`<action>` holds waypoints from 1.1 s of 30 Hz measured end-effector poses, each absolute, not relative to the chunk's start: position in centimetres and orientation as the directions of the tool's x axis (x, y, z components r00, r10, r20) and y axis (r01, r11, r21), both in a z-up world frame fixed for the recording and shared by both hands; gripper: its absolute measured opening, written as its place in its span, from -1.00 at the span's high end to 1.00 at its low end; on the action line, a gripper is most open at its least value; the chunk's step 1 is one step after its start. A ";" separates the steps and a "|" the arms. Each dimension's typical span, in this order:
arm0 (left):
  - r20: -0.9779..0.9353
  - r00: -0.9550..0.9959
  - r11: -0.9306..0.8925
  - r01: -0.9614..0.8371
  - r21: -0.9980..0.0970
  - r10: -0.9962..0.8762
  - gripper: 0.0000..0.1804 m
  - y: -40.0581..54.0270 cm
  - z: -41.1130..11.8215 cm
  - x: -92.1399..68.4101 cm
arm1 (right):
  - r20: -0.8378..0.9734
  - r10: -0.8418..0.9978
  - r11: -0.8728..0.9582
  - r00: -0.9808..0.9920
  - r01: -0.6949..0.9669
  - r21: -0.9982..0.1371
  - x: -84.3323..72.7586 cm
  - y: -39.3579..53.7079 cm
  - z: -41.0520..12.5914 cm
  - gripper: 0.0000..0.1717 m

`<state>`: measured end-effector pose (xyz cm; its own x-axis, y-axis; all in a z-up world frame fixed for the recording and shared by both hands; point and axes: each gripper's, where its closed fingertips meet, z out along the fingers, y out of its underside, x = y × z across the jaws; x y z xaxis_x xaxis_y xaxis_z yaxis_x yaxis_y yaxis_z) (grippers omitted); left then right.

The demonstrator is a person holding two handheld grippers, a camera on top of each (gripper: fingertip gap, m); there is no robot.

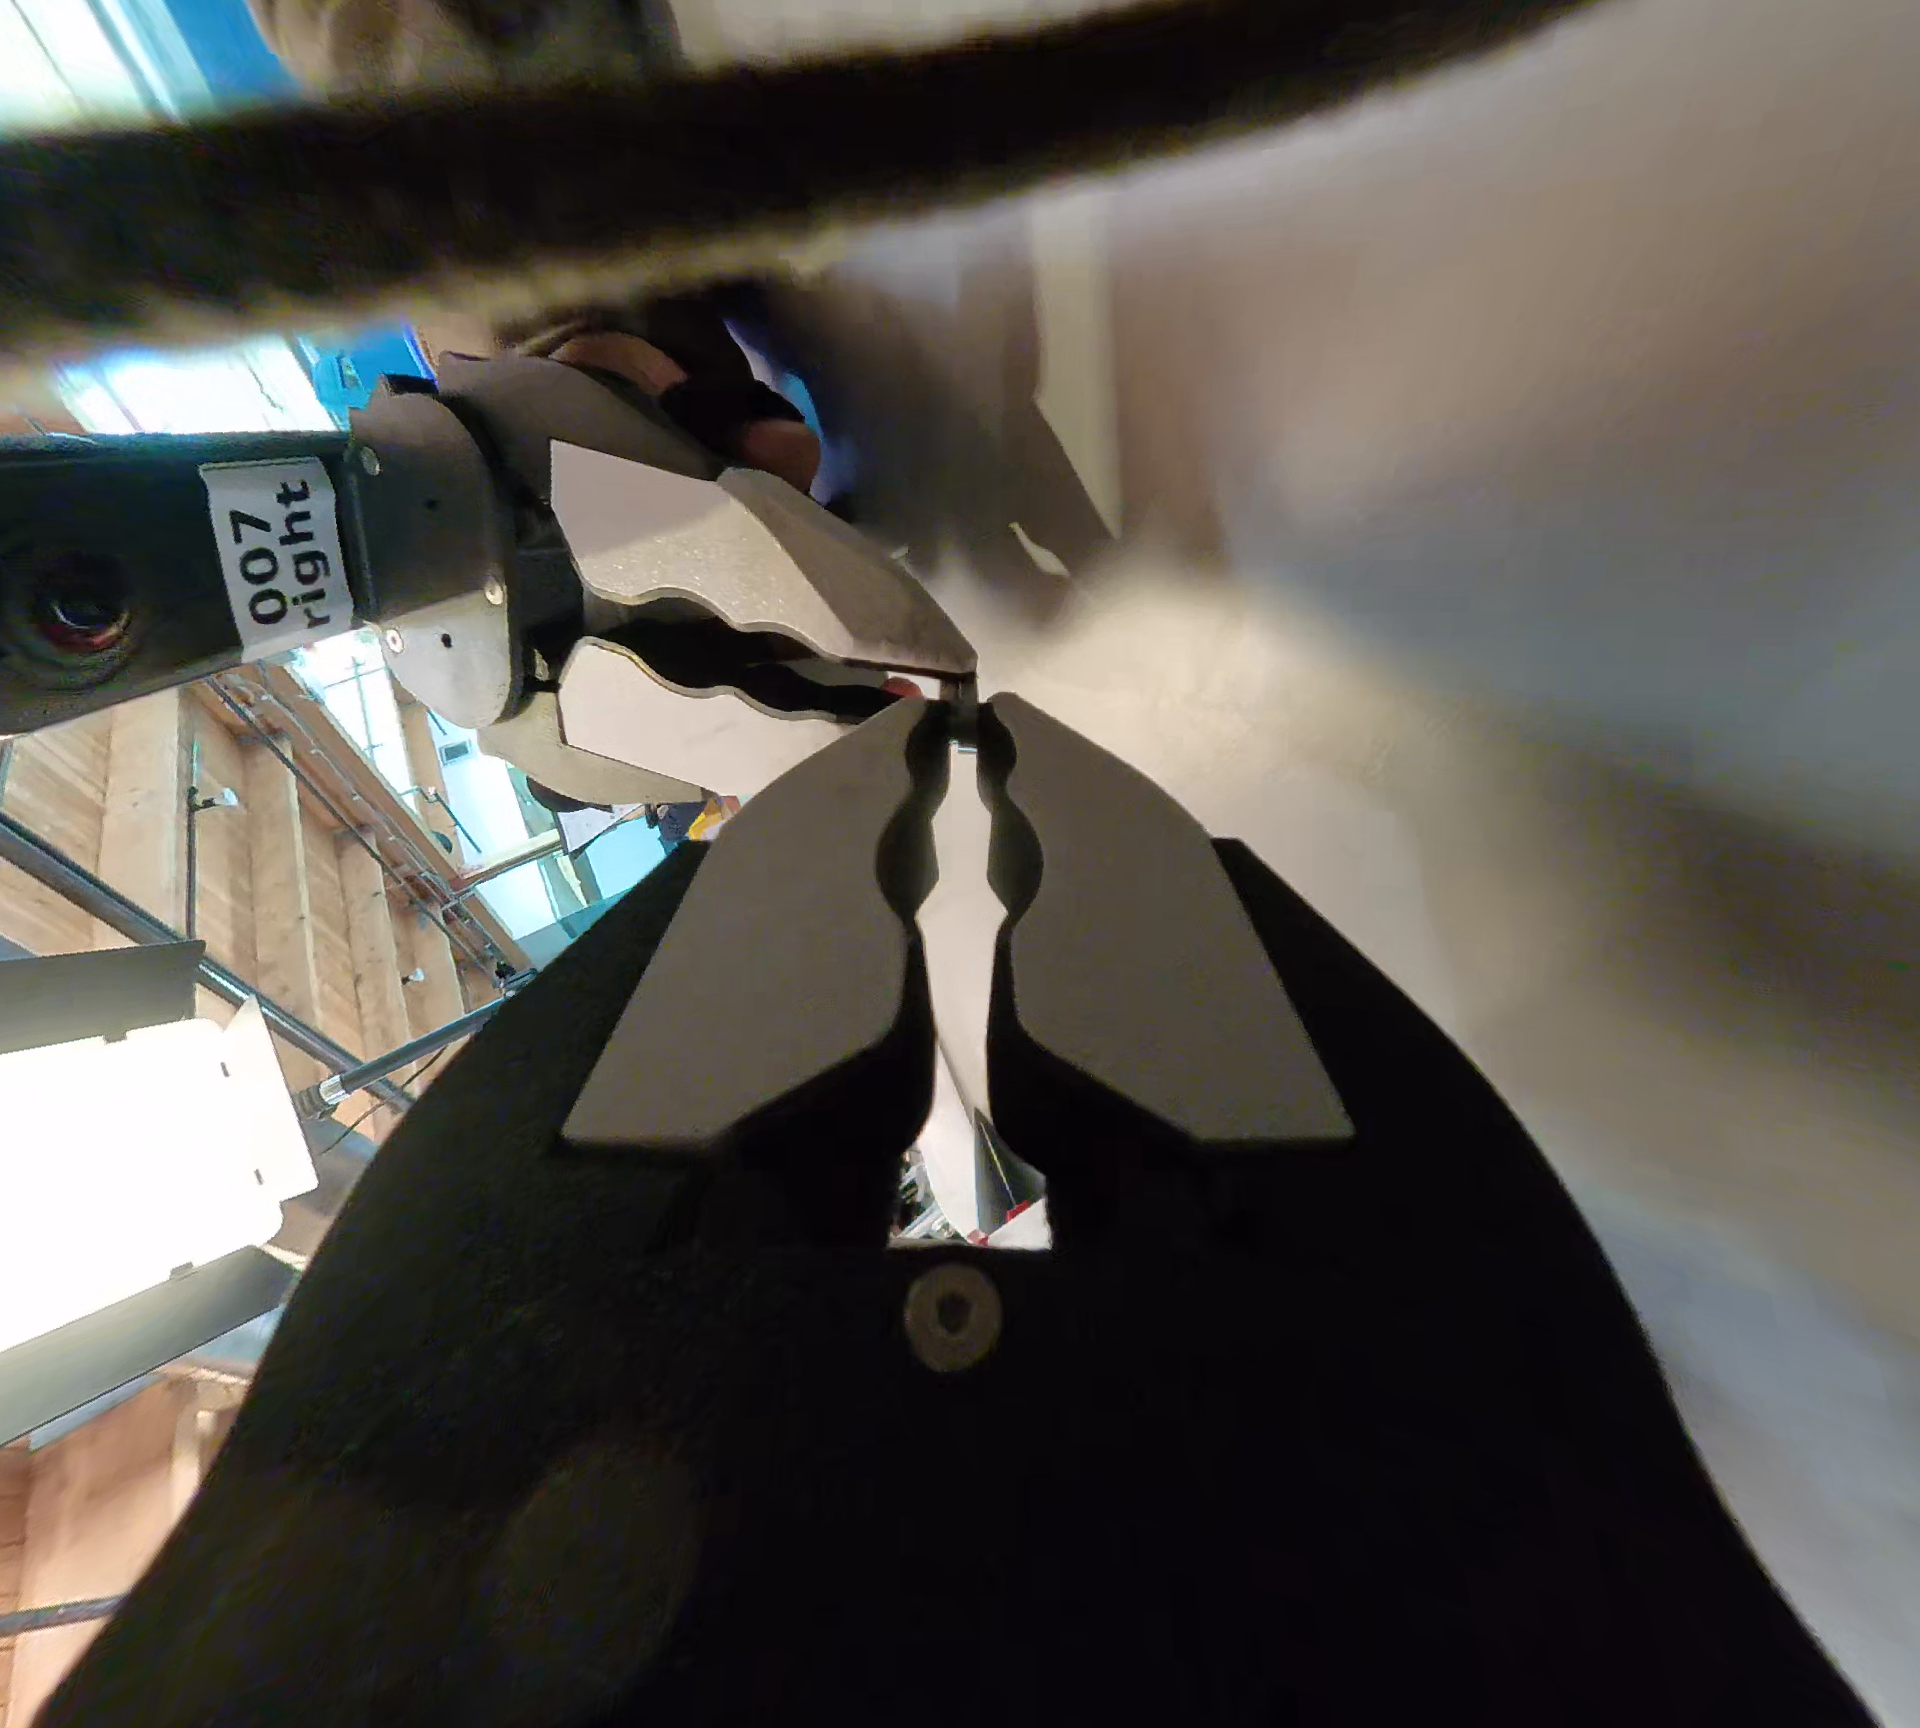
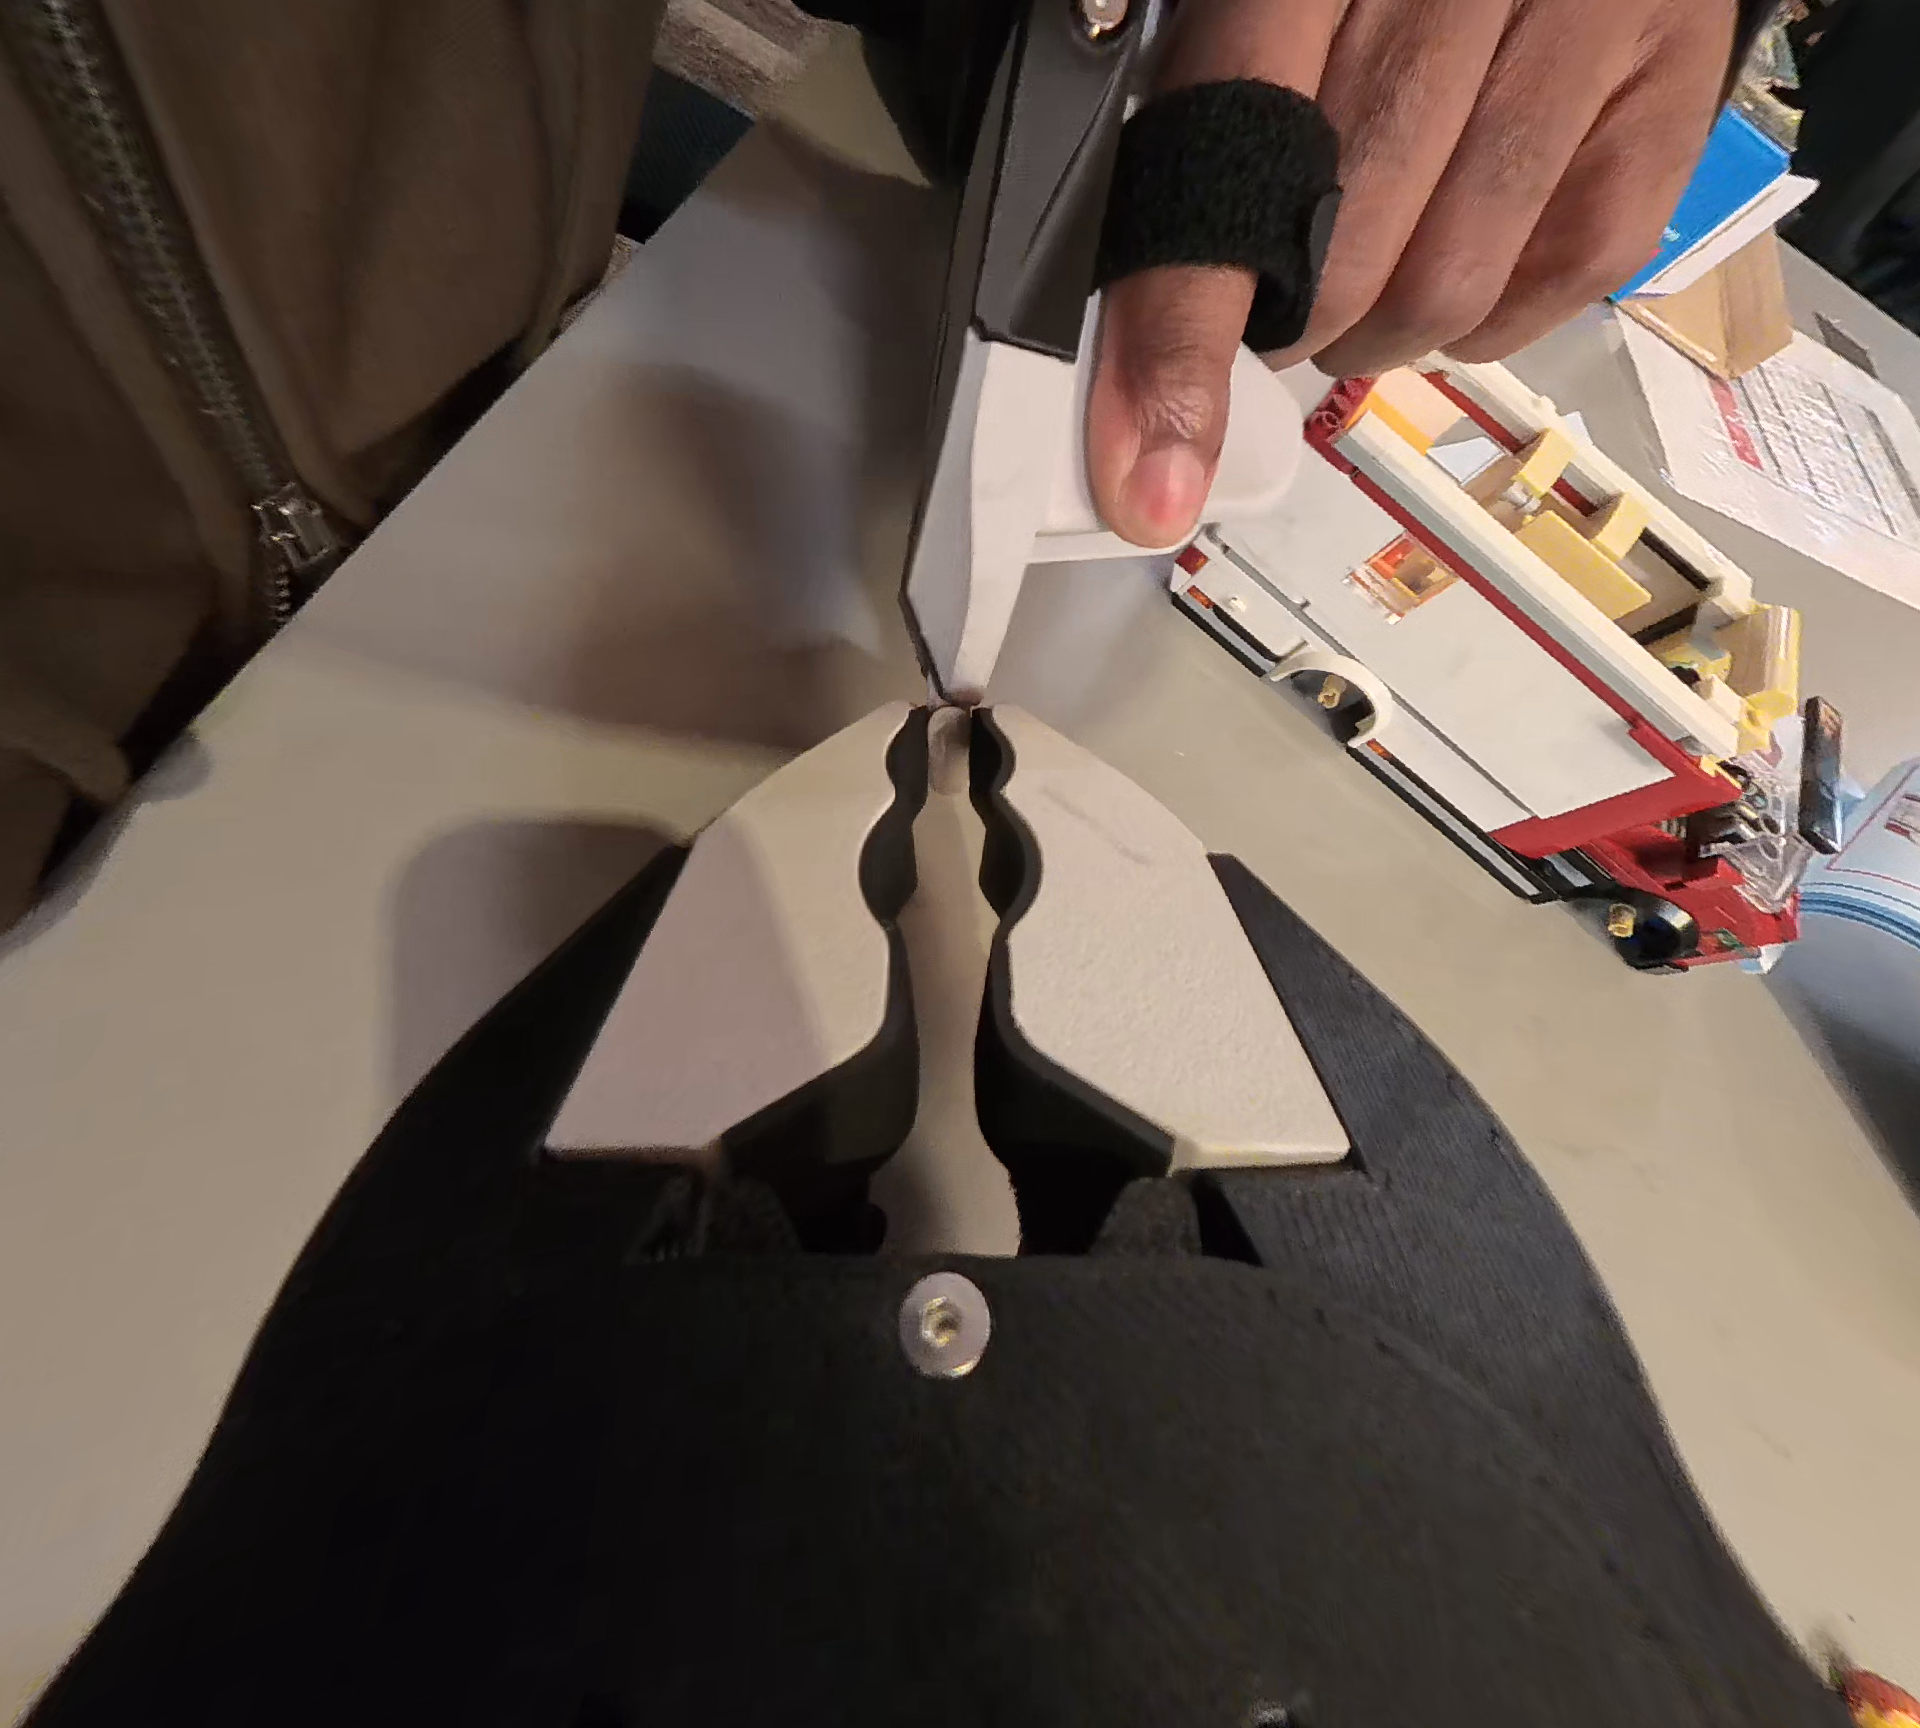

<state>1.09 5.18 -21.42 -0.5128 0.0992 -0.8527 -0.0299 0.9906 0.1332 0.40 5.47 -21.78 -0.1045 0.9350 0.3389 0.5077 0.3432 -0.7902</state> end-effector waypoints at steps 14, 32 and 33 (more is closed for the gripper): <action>-0.805 -0.588 0.994 -0.007 0.109 0.084 0.95 4.7 -22.4 0.3 | 0.274 0.950 0.313 -0.153 0.464 -0.829 0.6 4.5 -21.2 0.91; -0.935 -0.352 0.976 -0.213 0.045 -0.034 0.95 8.7 -19.1 1.5 | 0.558 0.705 0.250 0.438 0.582 -0.774 7.3 15.5 -16.4 0.91; -0.944 -0.328 0.973 -0.227 0.029 -0.049 0.95 9.0 -18.7 1.5 | 0.565 0.653 0.216 0.505 0.590 -0.778 8.9 16.5 -15.2 0.91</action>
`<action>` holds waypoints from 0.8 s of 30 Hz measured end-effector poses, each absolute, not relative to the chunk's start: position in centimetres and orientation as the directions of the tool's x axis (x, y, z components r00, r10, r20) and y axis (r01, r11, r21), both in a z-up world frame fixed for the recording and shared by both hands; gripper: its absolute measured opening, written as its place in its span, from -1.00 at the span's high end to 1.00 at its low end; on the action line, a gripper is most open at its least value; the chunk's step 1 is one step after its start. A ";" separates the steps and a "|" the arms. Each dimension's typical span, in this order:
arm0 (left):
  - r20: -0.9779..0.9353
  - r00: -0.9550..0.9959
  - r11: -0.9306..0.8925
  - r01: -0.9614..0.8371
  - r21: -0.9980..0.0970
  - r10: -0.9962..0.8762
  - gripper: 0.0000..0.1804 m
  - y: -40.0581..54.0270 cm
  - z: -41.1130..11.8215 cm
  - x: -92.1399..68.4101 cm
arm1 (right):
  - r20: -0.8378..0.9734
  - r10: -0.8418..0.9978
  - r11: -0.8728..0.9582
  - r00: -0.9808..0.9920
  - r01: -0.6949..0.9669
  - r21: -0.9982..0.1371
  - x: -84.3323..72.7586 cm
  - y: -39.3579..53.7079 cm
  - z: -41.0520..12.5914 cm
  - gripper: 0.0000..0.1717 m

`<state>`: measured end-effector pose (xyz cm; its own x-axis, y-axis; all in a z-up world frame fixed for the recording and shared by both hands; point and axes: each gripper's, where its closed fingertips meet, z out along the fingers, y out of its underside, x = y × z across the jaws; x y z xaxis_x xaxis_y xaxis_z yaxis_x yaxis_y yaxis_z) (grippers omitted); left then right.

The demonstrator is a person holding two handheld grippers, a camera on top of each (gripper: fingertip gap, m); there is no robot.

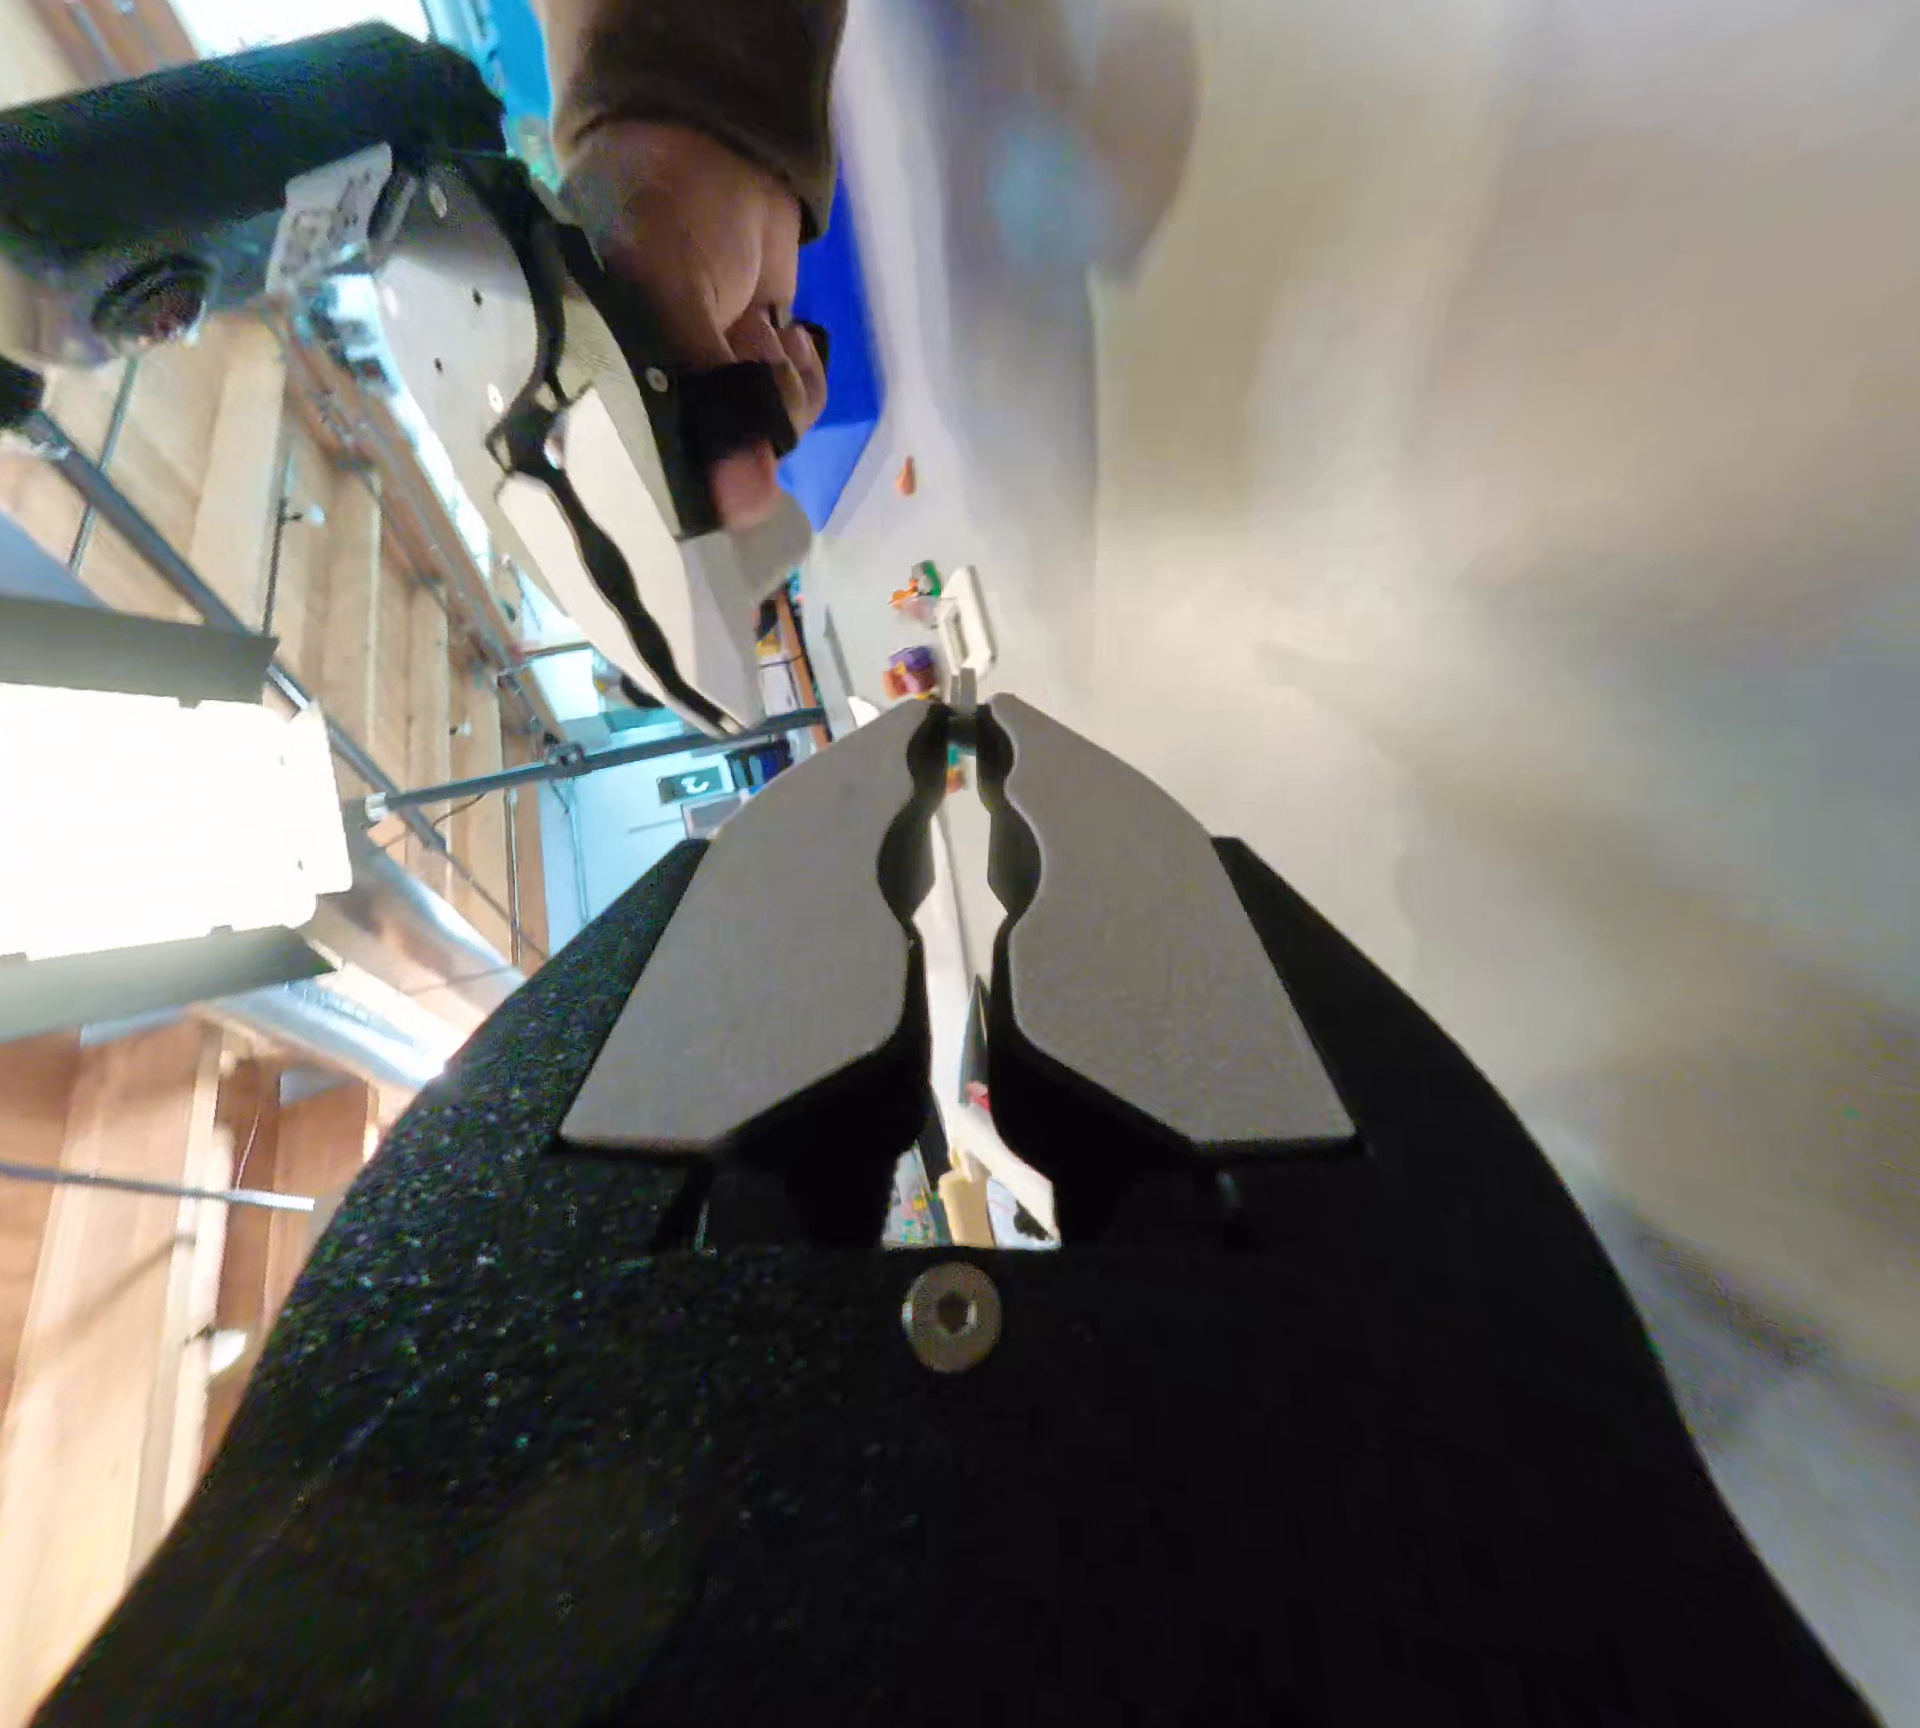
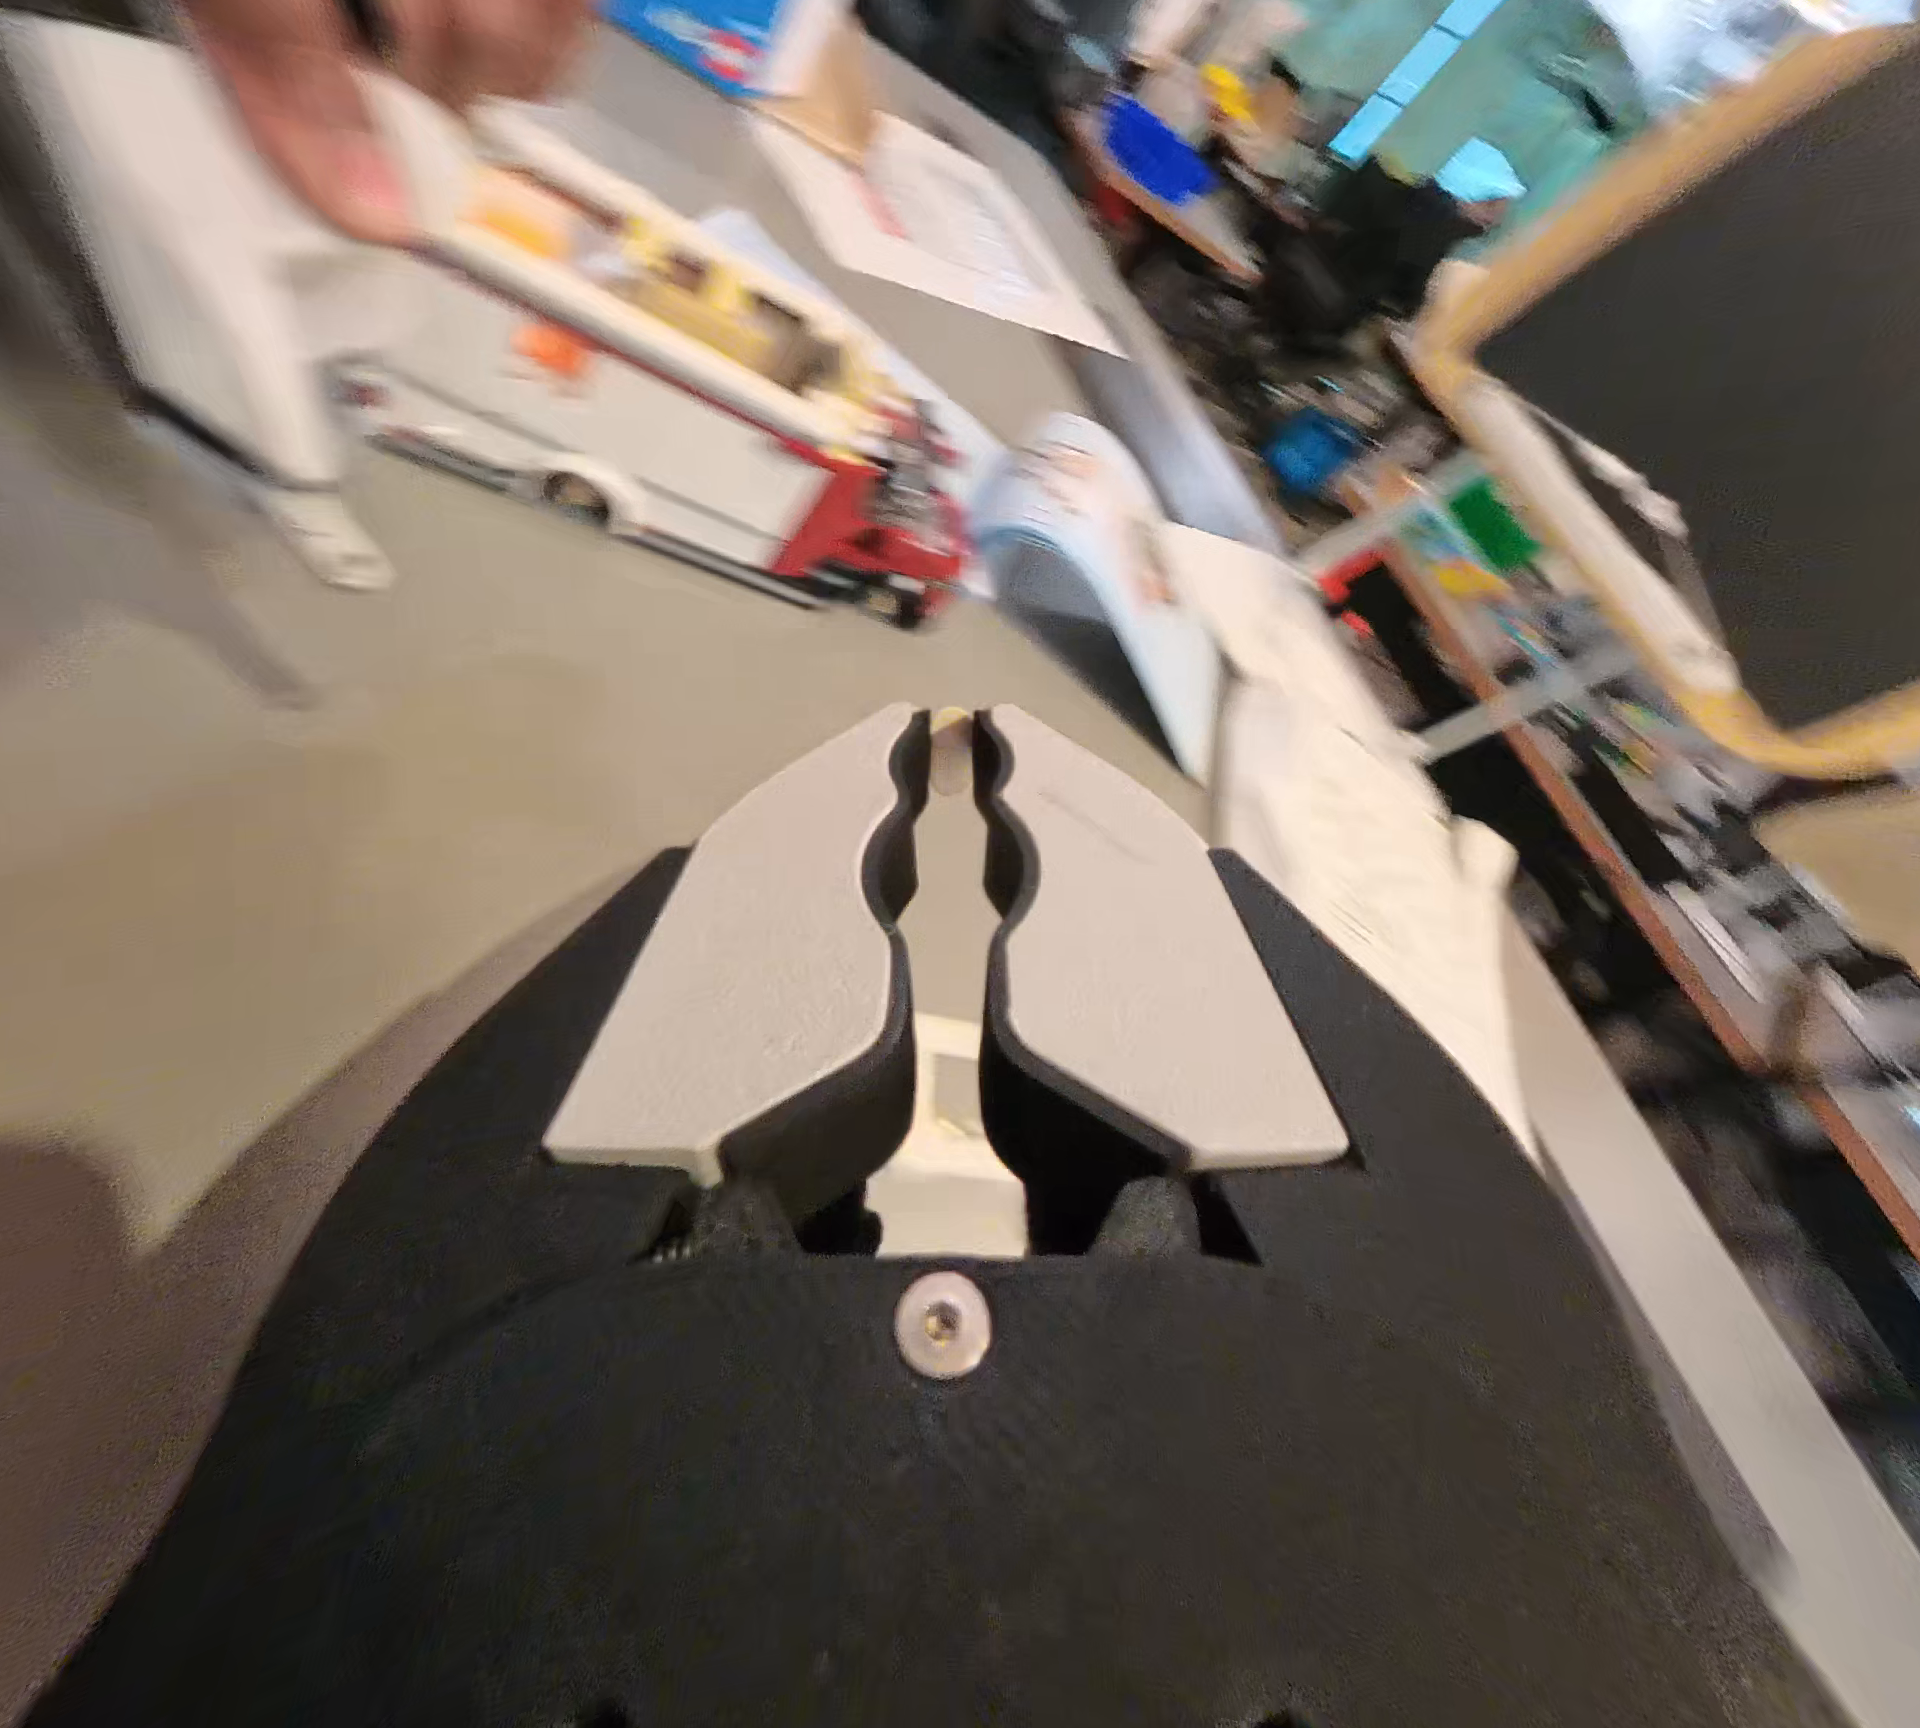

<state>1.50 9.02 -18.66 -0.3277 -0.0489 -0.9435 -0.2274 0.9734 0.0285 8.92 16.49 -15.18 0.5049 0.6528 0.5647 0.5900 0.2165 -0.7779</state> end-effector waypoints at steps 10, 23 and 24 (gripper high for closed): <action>-0.969 -0.227 0.942 -0.336 -0.017 -0.098 0.95 11.4 -17.1 1.5 | 0.546 -0.049 -0.289 0.836 0.512 -0.809 34.4 19.6 -9.9 0.88; -0.973 -0.119 0.918 -0.370 -0.142 -0.198 0.94 11.9 -16.0 2.1 | 0.797 0.290 0.202 0.530 0.780 -0.593 16.6 16.9 -10.8 0.73; -0.973 -0.107 0.919 -0.363 -0.152 -0.204 0.94 11.8 -15.8 2.2 | 0.829 0.326 0.282 0.454 0.791 -0.544 13.7 15.9 -11.7 0.73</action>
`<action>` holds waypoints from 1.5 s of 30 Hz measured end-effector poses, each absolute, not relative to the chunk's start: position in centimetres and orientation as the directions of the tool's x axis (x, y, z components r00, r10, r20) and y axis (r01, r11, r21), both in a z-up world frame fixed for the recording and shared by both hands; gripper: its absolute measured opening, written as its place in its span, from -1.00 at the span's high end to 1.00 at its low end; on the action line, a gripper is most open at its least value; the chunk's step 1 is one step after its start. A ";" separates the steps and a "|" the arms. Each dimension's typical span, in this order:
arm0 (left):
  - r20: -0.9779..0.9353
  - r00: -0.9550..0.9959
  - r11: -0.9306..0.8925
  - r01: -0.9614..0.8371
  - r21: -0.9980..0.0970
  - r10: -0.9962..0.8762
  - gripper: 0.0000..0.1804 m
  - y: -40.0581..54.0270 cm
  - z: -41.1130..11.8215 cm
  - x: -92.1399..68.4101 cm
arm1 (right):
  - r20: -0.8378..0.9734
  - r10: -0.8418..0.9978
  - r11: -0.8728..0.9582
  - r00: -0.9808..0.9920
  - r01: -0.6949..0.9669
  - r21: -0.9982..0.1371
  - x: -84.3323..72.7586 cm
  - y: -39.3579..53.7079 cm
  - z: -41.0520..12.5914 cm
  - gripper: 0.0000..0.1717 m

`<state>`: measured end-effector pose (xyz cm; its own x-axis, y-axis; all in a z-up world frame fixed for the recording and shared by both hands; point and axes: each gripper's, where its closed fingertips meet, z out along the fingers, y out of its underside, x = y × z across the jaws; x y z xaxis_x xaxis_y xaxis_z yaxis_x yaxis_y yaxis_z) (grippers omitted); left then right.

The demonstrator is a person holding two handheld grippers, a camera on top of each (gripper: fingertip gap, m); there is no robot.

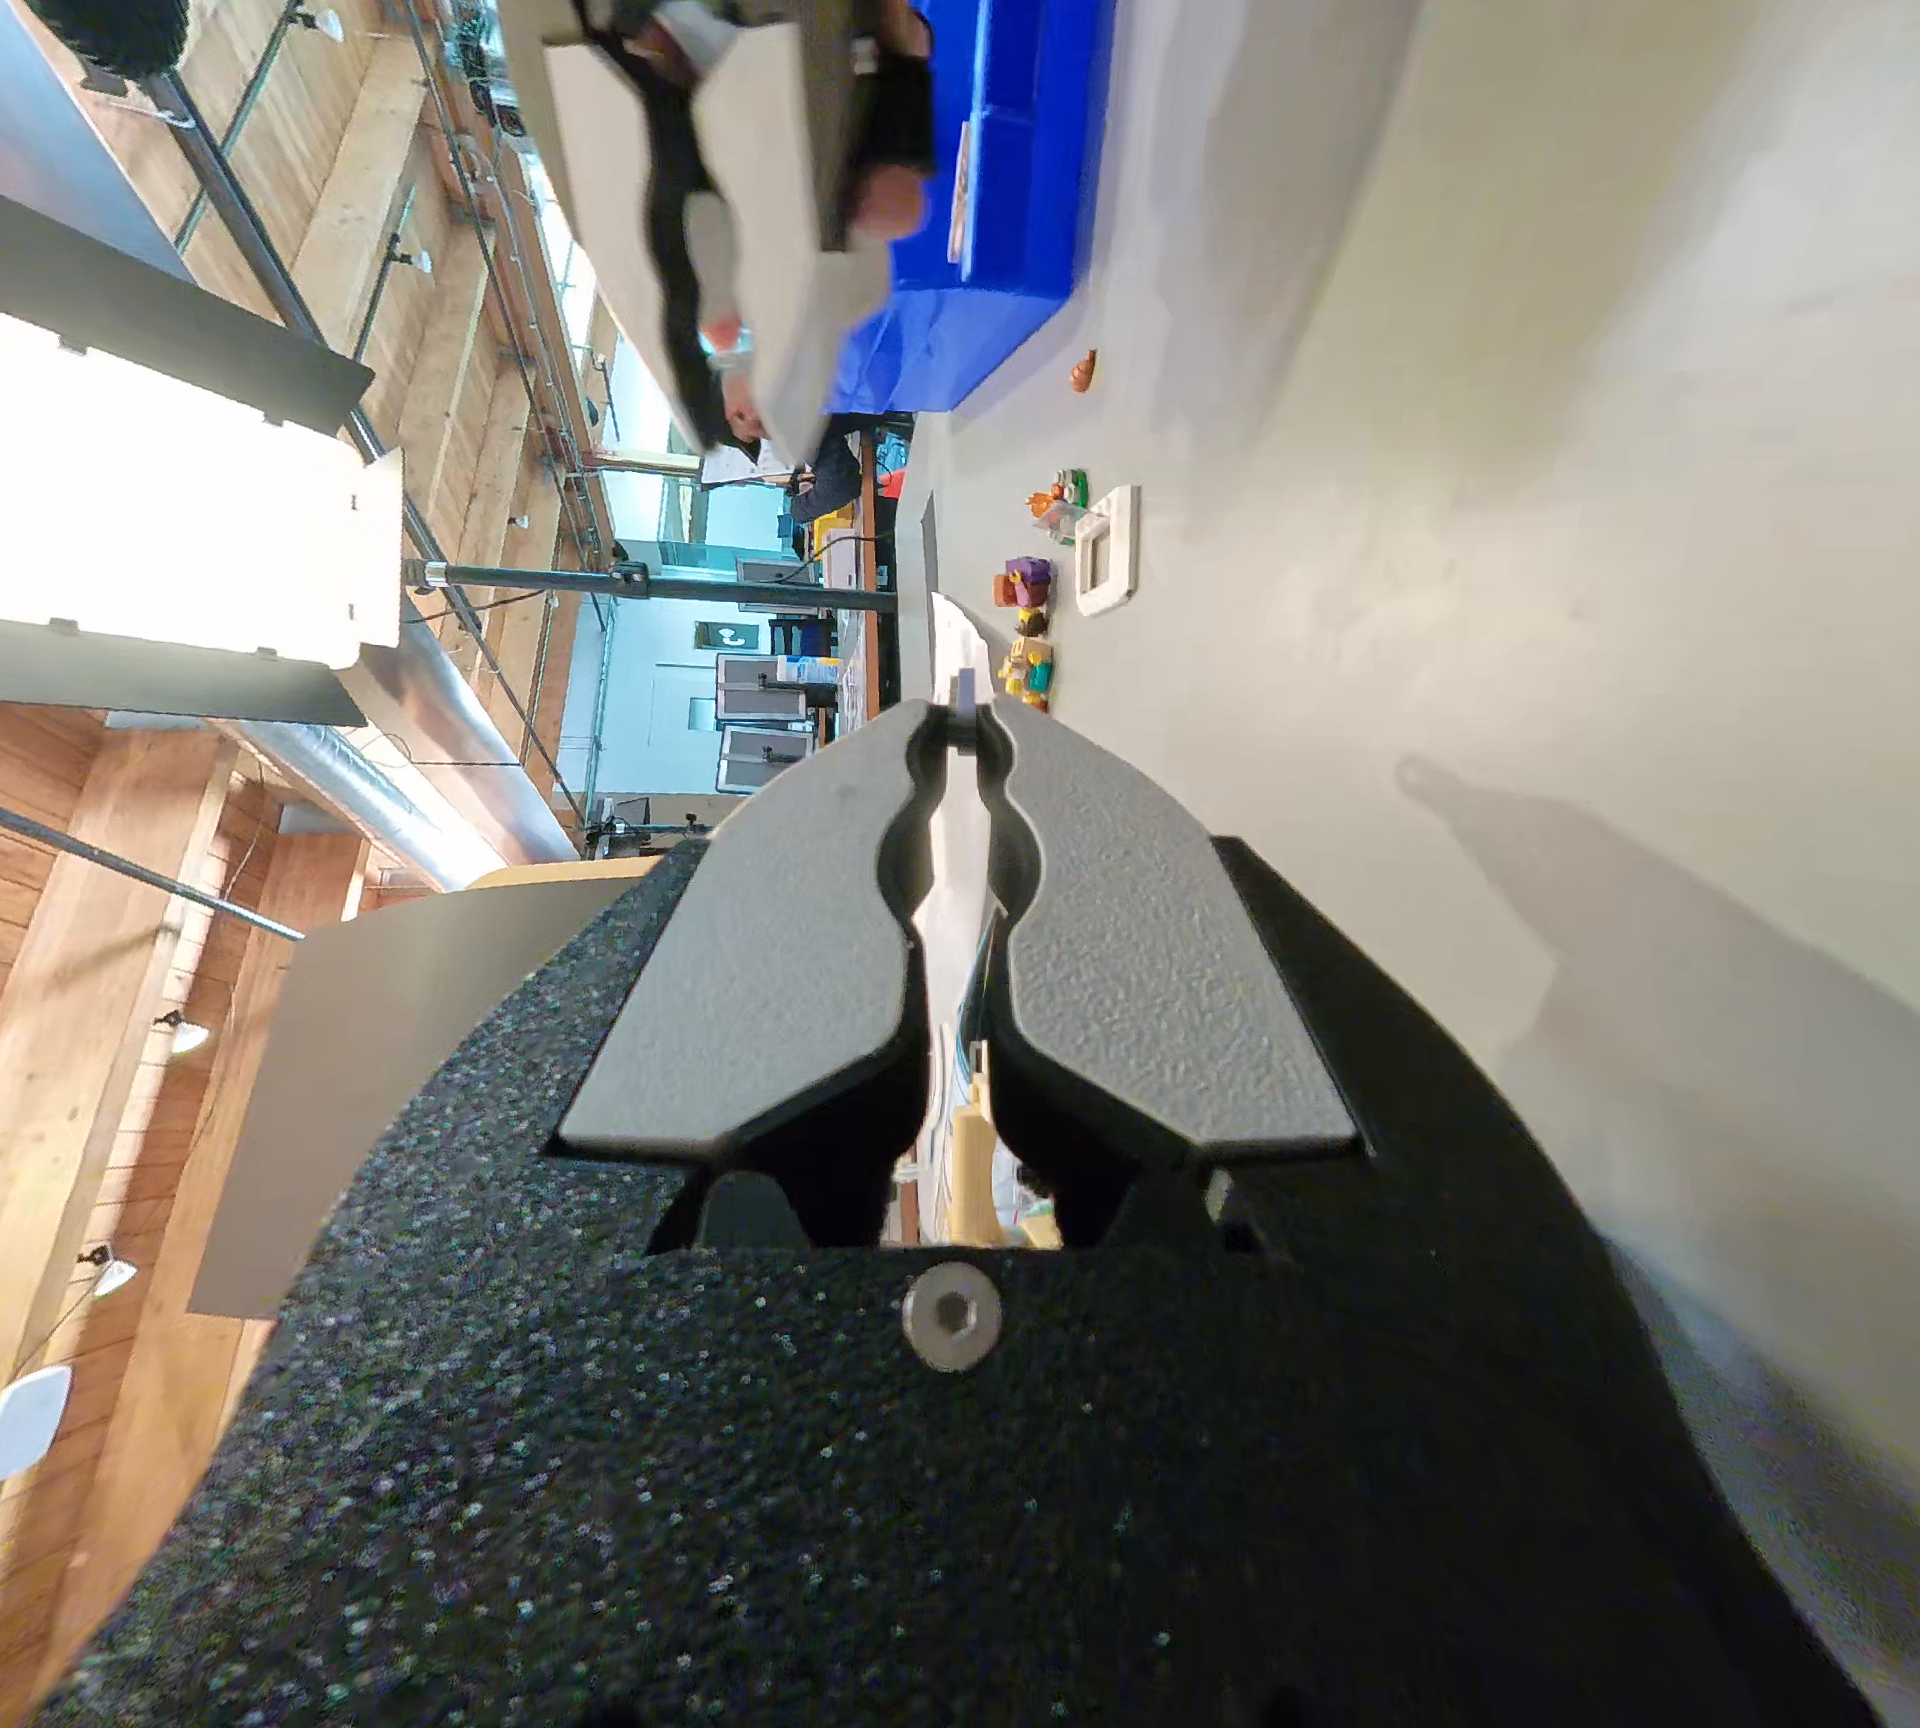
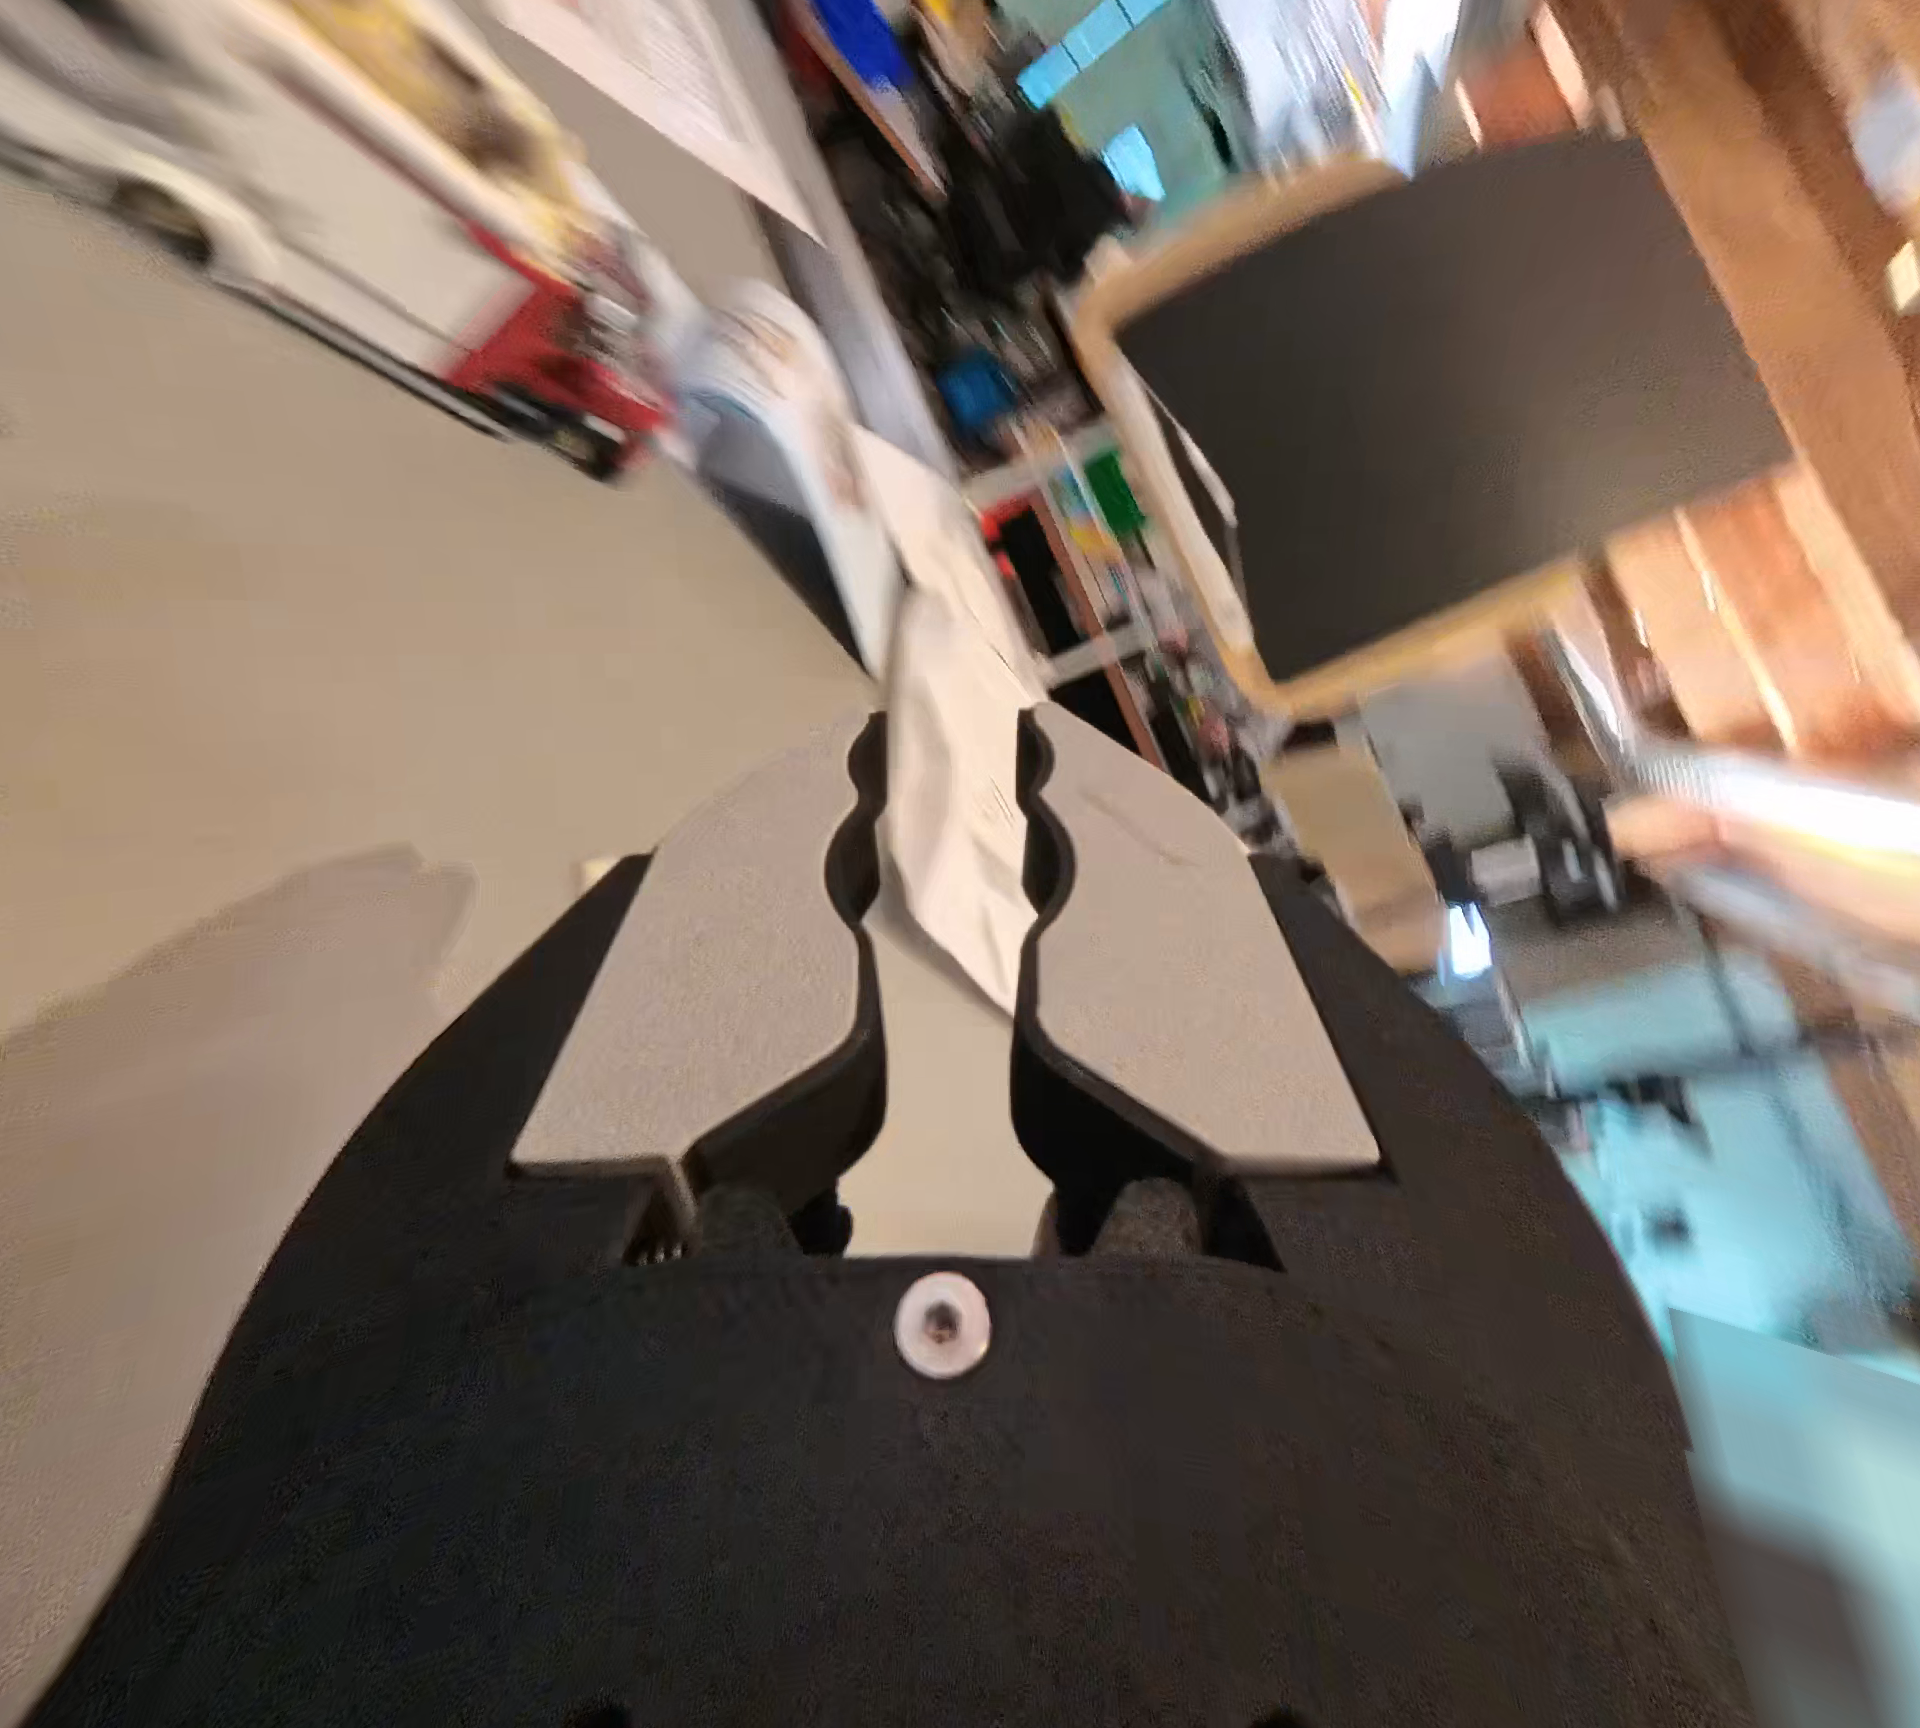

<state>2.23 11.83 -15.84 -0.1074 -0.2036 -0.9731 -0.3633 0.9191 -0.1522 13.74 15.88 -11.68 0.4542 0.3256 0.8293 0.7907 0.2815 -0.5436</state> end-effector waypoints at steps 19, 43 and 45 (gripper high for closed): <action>-0.949 0.017 0.910 -0.280 -0.306 -0.314 0.81 10.8 -14.5 3.0 | 0.898 0.310 0.472 0.312 0.770 -0.430 4.3 13.1 -15.1 0.95; -0.687 0.369 0.590 -0.353 -0.727 -0.626 0.63 20.8 -7.9 -5.0 | 0.806 0.069 -0.130 0.588 0.806 -0.577 22.6 19.3 -13.1 0.74; -0.624 0.431 0.509 -0.362 -0.781 -0.652 0.63 23.3 -8.0 -7.2 | 0.818 0.133 -0.111 0.560 0.828 -0.549 20.5 19.3 -14.5 0.74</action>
